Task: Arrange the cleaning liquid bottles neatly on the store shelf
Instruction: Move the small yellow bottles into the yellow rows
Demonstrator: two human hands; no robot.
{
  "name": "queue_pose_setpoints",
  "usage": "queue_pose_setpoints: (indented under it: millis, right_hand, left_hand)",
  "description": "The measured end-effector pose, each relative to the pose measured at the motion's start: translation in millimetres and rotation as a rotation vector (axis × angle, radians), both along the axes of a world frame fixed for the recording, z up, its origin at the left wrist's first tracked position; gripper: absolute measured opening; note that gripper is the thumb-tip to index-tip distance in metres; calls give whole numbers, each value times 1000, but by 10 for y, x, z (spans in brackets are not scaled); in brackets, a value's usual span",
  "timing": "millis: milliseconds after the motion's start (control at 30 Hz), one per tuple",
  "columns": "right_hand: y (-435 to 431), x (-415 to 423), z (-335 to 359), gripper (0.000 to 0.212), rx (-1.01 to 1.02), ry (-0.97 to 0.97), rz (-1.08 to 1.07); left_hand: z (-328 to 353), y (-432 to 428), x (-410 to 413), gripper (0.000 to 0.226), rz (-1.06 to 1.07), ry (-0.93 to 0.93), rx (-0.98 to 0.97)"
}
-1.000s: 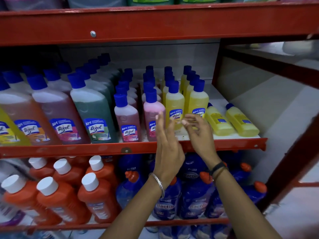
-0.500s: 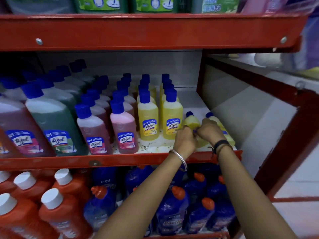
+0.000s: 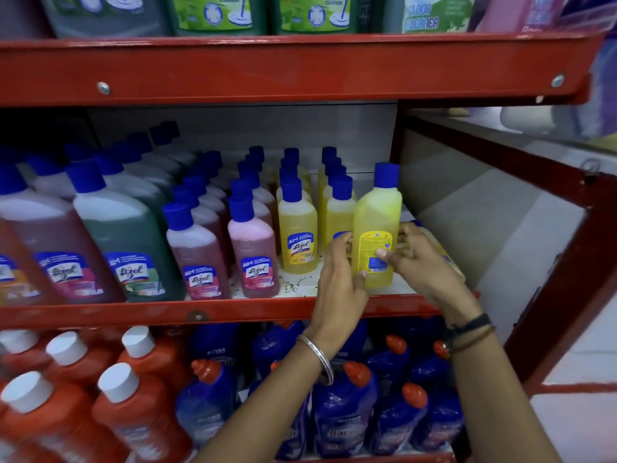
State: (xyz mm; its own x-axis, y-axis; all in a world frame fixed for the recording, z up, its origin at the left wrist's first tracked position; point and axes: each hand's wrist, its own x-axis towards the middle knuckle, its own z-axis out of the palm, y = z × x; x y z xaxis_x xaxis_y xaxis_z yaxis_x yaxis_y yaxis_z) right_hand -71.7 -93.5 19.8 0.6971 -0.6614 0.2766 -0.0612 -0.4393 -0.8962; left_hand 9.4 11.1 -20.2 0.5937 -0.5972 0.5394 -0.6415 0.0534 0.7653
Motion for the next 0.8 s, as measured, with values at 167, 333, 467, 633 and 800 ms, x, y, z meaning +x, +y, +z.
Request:
queue_pose_setpoints:
  millis: [167,333,467,633,800]
  right_hand:
    - [359,303,-80,28,-58,-34,88]
    - [600,566,-342,33,-51,-84,25]
    - [735,674,-503,33,-174,-96,-154]
    - [739,577,-453,16,-226,-57,-124]
    - [572,576,-399,33,-106,58,53]
  left_hand:
    - [-45,399,179,52,103,-104,-27]
    - [-201,601,314,49,123,-151,46]
    - [-249,612,367,50,102,-150,67]
    - [-193,552,374,66,88,-91,90]
    - [-173,476,442,76,8,12,89]
